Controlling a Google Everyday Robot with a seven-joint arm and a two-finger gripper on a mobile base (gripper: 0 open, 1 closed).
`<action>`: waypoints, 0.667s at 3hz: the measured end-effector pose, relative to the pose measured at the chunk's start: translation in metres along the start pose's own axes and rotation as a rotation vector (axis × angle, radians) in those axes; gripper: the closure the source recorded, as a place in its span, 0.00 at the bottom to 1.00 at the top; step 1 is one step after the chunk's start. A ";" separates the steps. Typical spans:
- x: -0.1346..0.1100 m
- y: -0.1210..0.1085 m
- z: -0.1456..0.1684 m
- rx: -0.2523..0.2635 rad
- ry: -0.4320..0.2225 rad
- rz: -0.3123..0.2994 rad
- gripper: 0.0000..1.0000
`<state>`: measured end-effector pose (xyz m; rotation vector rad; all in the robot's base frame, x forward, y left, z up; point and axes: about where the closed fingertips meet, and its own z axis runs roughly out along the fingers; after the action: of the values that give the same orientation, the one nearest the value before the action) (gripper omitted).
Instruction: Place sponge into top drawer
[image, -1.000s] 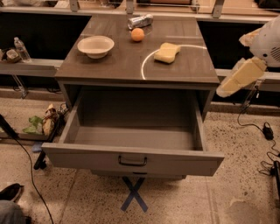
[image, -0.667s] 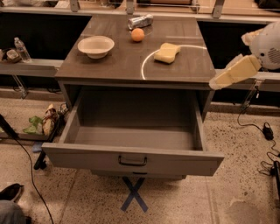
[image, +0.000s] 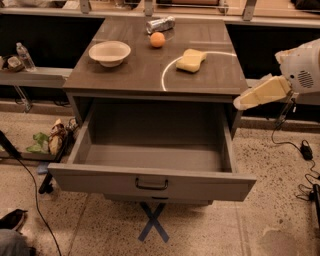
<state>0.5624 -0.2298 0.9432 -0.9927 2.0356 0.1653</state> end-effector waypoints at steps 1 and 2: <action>-0.009 0.000 0.011 0.031 -0.039 0.047 0.00; -0.038 -0.008 0.060 0.058 -0.112 0.143 0.00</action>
Offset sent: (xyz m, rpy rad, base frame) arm 0.0966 0.0687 -0.0150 0.2623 -0.0542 -0.1624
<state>0.6185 -0.1868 0.9348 -0.7852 1.9969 0.2318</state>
